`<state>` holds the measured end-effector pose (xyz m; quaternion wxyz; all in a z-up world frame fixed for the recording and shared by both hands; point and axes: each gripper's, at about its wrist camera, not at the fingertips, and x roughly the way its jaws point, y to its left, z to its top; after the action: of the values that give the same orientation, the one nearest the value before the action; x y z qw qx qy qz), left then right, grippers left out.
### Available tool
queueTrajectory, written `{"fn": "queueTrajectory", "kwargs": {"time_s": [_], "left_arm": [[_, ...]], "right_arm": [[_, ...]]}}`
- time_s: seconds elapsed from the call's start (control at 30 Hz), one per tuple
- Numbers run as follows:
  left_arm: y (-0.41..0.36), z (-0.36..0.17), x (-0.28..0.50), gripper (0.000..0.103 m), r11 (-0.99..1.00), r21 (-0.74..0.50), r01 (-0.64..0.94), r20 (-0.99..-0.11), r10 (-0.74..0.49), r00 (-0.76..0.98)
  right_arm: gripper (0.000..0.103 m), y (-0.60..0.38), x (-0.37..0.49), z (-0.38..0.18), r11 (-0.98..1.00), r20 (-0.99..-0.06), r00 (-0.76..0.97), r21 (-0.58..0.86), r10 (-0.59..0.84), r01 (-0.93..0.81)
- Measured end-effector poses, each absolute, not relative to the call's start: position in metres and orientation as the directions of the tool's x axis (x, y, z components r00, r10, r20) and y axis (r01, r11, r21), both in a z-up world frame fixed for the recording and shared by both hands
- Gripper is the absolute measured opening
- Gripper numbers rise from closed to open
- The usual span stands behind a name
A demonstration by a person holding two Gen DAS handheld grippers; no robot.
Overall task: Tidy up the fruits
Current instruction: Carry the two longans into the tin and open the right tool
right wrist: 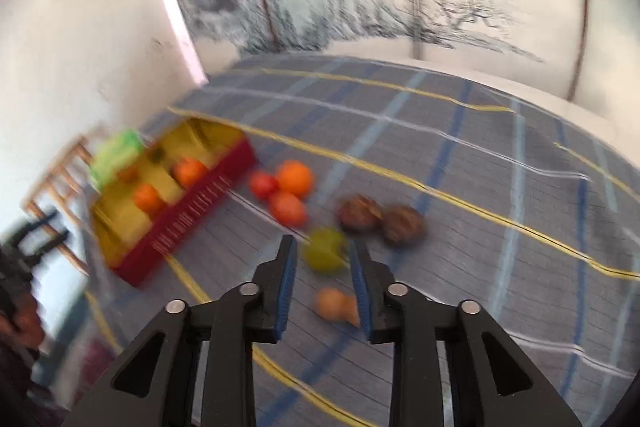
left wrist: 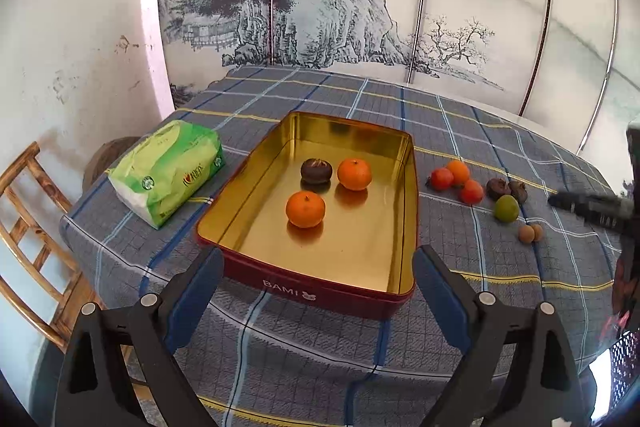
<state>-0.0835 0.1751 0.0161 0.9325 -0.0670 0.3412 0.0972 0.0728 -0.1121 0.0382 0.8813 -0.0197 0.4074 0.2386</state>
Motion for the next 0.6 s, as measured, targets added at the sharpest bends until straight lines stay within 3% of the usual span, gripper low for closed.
{"fn": "queueTrajectory", "kwargs": {"time_s": [0.1,0.13,0.37,0.4,0.43,0.6], "left_arm": [[0.171,0.012,-0.08,0.093,0.974,-0.076,-0.212,-0.661,0.11,0.743],[0.168,0.012,-0.079,0.093,0.976,-0.076,-0.204,-0.665,0.103,0.74],[0.155,0.007,-0.077,0.093,0.983,-0.049,-0.175,-0.679,0.096,0.728],[0.155,0.005,-0.076,0.093,0.983,-0.054,-0.174,-0.685,0.09,0.723],[0.155,0.003,-0.075,0.093,0.983,-0.061,-0.173,-0.693,0.083,0.717],[0.151,0.0,-0.074,0.093,0.984,-0.074,-0.164,-0.706,0.064,0.706]], "right_arm": [[0.059,-0.119,0.068,0.017,0.897,-0.761,0.529,0.154,0.375,-0.415],[0.061,-0.12,0.068,0.013,0.897,-0.762,0.528,0.154,0.376,-0.415],[0.061,-0.101,0.077,-0.009,0.885,-0.784,0.52,0.079,0.339,-0.458],[0.058,-0.097,0.079,-0.014,0.882,-0.796,0.507,0.07,0.33,-0.466],[0.048,-0.094,0.08,-0.02,0.881,-0.81,0.489,0.068,0.323,-0.469],[0.047,-0.105,0.079,-0.023,0.905,-0.798,0.515,0.087,0.313,-0.416]]}}
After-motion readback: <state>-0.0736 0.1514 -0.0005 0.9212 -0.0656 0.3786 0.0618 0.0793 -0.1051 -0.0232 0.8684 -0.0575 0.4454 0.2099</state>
